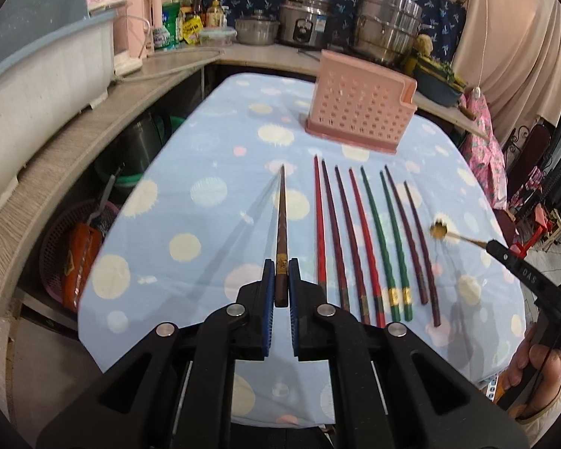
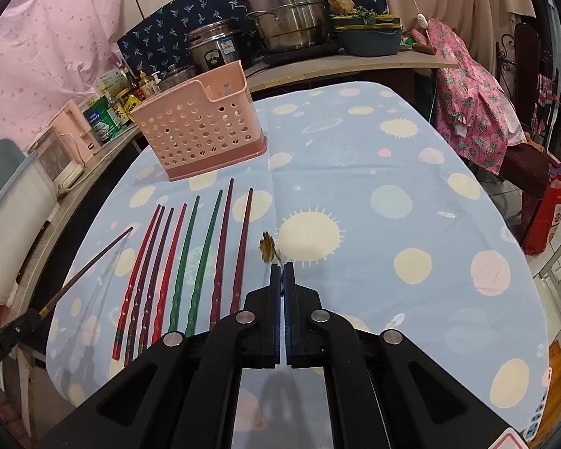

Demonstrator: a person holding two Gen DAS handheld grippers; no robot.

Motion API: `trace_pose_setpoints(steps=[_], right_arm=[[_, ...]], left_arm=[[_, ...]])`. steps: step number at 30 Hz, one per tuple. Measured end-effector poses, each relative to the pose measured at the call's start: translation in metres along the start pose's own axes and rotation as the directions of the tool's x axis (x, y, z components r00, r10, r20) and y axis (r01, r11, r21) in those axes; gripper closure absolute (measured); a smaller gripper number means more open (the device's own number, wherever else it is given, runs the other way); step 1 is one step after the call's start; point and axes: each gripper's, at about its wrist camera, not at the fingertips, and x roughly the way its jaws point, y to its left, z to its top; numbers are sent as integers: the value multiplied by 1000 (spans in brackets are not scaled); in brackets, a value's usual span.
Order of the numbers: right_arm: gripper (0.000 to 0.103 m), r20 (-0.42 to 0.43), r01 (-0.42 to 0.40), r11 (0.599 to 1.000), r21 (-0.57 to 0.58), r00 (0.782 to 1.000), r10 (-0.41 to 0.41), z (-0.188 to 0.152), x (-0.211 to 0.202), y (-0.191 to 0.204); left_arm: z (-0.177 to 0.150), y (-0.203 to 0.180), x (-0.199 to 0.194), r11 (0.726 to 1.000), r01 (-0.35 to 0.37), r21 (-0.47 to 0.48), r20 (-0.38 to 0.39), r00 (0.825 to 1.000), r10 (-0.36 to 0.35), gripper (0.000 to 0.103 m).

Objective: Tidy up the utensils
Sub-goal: 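Lift the chopstick with the left gripper and lower it into the pink holder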

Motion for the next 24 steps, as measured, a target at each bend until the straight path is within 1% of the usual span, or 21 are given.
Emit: trace_pose_setpoints(steps=[6,12,16,21,24], right_arm=[[101,54,1,999,-41,999,2,25,-21,7],[101,98,-25,997,-76,995,32,59,-32,16],[101,130,-47,995,-83,990,58,87,-35,22],[101,189,-61,993,-100,979,79,135,-32,34],[101,215,-70,991,-114,972,93,166,-23,42]], left_arm=[[45,0,-24,1000,-19,20,97,995,16,96],[103,-2,-42,999,-35,30,201,979,28,96],[146,-10,-51,999,-11,37,250,968,1,96],[202,-32,-64,998,-7,60,336,942,-13,96],[234,-44,-73,998,-1,60,397,918,-23,96]])
